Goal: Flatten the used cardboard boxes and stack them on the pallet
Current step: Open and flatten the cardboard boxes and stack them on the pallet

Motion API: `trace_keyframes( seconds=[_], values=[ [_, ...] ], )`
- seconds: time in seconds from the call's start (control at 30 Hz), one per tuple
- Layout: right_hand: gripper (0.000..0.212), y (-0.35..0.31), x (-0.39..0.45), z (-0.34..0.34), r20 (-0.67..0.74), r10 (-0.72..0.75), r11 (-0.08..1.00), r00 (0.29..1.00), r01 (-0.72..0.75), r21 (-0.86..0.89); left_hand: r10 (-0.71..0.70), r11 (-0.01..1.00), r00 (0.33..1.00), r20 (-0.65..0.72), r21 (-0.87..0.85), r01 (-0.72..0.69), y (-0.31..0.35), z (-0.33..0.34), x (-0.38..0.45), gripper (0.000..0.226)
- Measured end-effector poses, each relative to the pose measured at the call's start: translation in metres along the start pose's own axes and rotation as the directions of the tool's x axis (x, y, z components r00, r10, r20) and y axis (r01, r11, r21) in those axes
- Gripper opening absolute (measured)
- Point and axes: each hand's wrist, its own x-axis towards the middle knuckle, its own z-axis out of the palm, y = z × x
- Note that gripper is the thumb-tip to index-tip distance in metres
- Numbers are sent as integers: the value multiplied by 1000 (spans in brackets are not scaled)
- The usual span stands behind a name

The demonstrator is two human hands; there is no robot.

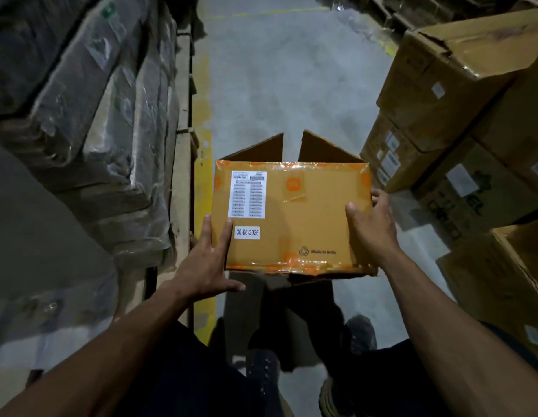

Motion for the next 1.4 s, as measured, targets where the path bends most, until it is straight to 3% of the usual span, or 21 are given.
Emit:
trace_keyframes(
  seconds=[0.07,0.17,0.3,0.37,0.47,0.57,0.8,1.0,1.17,1.3,1.4],
  values=[
    [95,8,1,-5,202,-18,999,979,26,-34,-48,996,996,-73,-81,42,4,4,10,141],
    [133,21,-4,-18,465,1,998,886,31,-61,-65,980,973,-223,-196,21,11,6,26,128],
    [138,34,-9,-29,602,-4,975,799,137,-175,-78,982,970,-231,-183,36,11,-3,44,124],
    [136,34,-10,-23,559,-28,959,828,180,-219,-86,983,972,-218,-178,46,10,-5,48,124],
    [120,35,-15,-4,345,-112,920,932,228,-318,-102,982,970,-220,-178,63,10,-6,53,124],
    [99,36,-17,10,173,-197,899,965,248,-360,-119,975,967,-227,-210,70,10,-8,59,123],
    [82,26,-8,9,132,-228,900,965,260,-349,-151,955,953,-261,-289,73,6,-25,57,110],
    [75,-23,-10,-21,44,-273,945,961,277,-173,-153,915,917,-368,-402,-8,6,-84,36,98],
    [87,-58,-23,-48,-107,-249,965,963,238,-110,-189,924,871,-453,-382,3,16,-133,33,101],
    [93,-57,-19,-42,-97,-170,977,981,155,-144,-232,921,910,-343,-380,92,16,-133,48,100],
    [93,-38,-10,-21,-55,-108,993,993,110,37,-290,887,895,-339,-447,118,18,-104,62,87]
  ],
)
